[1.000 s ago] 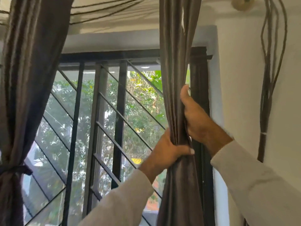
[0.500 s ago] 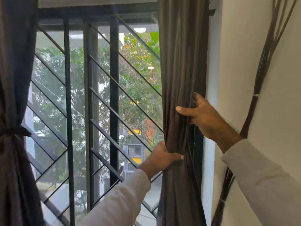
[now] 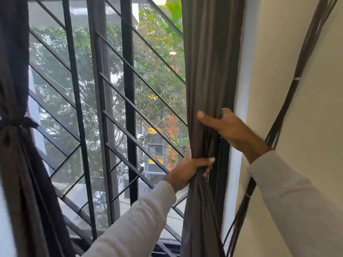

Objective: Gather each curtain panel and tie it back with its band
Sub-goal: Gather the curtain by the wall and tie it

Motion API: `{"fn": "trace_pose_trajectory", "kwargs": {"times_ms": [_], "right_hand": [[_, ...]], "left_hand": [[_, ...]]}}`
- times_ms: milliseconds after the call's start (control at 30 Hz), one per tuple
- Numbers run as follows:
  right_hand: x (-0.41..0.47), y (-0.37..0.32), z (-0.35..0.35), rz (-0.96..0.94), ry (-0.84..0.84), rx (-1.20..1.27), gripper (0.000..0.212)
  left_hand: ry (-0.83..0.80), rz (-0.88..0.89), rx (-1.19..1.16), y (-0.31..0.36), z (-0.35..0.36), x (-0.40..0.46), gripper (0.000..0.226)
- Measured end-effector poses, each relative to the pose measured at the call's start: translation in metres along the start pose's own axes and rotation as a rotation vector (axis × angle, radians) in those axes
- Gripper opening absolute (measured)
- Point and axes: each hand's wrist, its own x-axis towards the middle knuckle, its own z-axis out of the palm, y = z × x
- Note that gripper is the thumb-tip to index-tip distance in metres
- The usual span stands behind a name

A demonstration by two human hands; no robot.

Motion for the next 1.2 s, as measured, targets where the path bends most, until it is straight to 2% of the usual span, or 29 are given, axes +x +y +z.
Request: {"fn": "trace_pose_trajectory", "kwargs": {"times_ms": [67,133,200,300,367,500,600,700,733,800,900,1000,1100,1133,1200], "right_hand": [[-0.005,0.012,-0.004,0.053,0.019,0.102,0.056],[-0.009,0.032,-0.008,0.105,0.105,0.171,0.064],[-0.015,0.059,-0.01,0.139,0.164,0.133,0.054],[-0.033,0.108,-0.004,0.238,0.154,0.025,0.03],[-0.05,0.142,0.006,0.342,0.158,0.007,0.02],[-0.078,0.191,0.031,0.477,0.165,0.041,0.01],[-0.092,0.203,0.043,0.457,0.19,0.06,0.005],[-0.099,0.206,0.049,0.427,0.189,0.066,0.008],[-0.1,0.206,0.049,0.411,0.184,0.075,0.008],[-0.101,0.208,0.049,0.388,0.168,0.112,0.011],[-0.098,0.213,0.052,0.354,0.132,0.119,0.016],[-0.093,0.216,0.058,0.285,0.145,0.016,0.017],[-0.091,0.211,0.067,0.2,0.204,-0.108,0.02],[-0.091,0.209,0.069,0.176,0.232,-0.169,0.021],[-0.089,0.208,0.072,0.133,0.263,-0.265,0.02]], "left_hand": [[-0.017,0.013,0.016,-0.007,-0.006,-0.003,0.028],[-0.002,0.009,0.03,-0.018,-0.013,-0.007,0.029],[0.068,-0.03,0.029,-0.032,-0.019,-0.012,0.03],[0.143,-0.062,-0.03,-0.045,-0.027,-0.02,0.029],[0.111,-0.032,-0.031,-0.046,-0.027,-0.026,0.02],[0.123,-0.031,0.1,-0.065,-0.025,-0.036,0.024],[0.189,0.004,0.282,-0.08,-0.027,-0.044,0.015],[0.175,0.058,0.419,-0.082,-0.032,-0.045,0.01],[0.159,0.059,0.451,-0.081,-0.035,-0.044,0.012],[0.114,0.05,0.481,-0.079,-0.039,-0.044,0.032],[0.072,0.025,0.389,-0.079,-0.045,-0.047,0.055],[0.079,0.015,0.223,-0.081,-0.047,-0.051,0.062],[0.087,0.007,0.14,-0.081,-0.047,-0.057,0.081],[0.097,-0.003,0.129,-0.082,-0.049,-0.057,0.082],[0.109,-0.034,0.102,-0.083,-0.053,-0.057,0.067]]}}
